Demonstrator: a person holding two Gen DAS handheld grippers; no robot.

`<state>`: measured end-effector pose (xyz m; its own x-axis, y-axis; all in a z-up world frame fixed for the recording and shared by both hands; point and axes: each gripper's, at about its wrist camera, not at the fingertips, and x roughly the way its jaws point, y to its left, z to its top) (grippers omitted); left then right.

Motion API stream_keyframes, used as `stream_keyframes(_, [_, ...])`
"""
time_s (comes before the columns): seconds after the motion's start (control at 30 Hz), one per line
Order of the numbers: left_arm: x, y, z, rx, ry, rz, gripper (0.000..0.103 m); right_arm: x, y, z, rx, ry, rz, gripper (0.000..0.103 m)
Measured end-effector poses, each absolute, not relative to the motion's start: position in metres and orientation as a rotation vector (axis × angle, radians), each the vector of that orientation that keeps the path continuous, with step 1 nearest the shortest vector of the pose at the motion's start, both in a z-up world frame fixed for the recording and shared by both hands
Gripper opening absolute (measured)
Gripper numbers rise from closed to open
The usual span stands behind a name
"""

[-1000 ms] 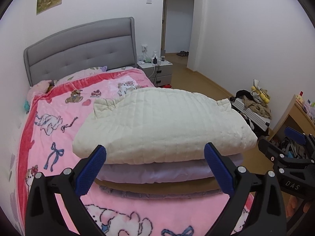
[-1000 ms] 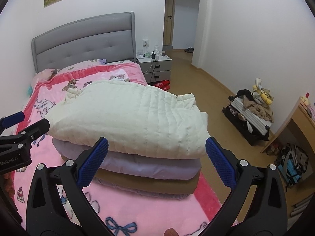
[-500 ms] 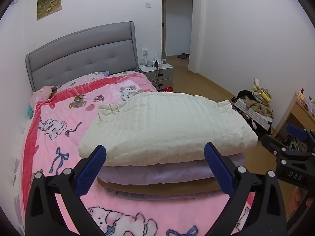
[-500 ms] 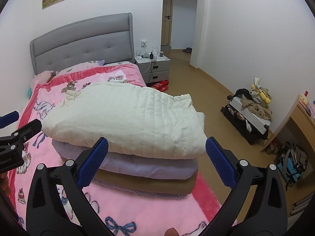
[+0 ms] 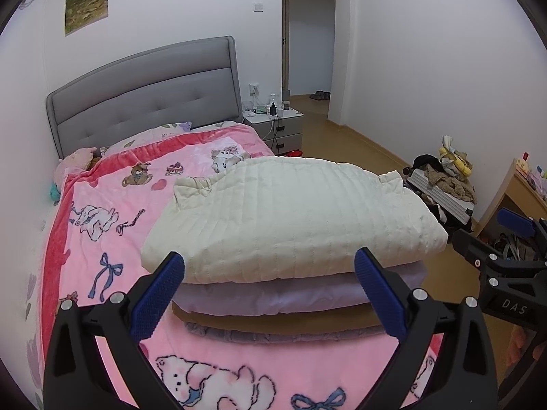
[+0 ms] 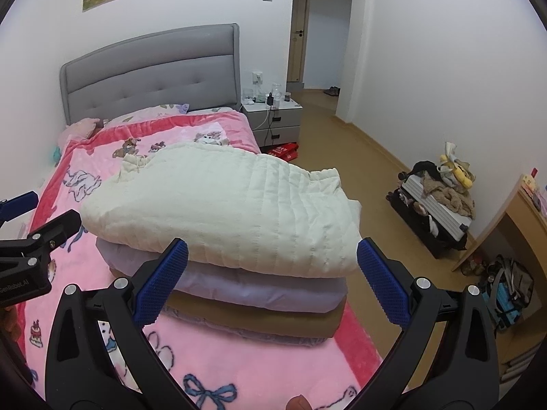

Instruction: Fold large clothes

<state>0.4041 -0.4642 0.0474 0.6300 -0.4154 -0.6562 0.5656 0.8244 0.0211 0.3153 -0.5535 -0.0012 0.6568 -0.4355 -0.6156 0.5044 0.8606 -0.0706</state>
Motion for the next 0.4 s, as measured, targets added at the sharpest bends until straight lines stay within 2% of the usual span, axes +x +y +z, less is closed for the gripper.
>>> stream_keyframes(0.4, [0.4045,-0.4601,0.048,0.221,0.7,-0.564,0.098,0.3184,-0.5523,0.0013,0.106,0.664,-0.524,0.095])
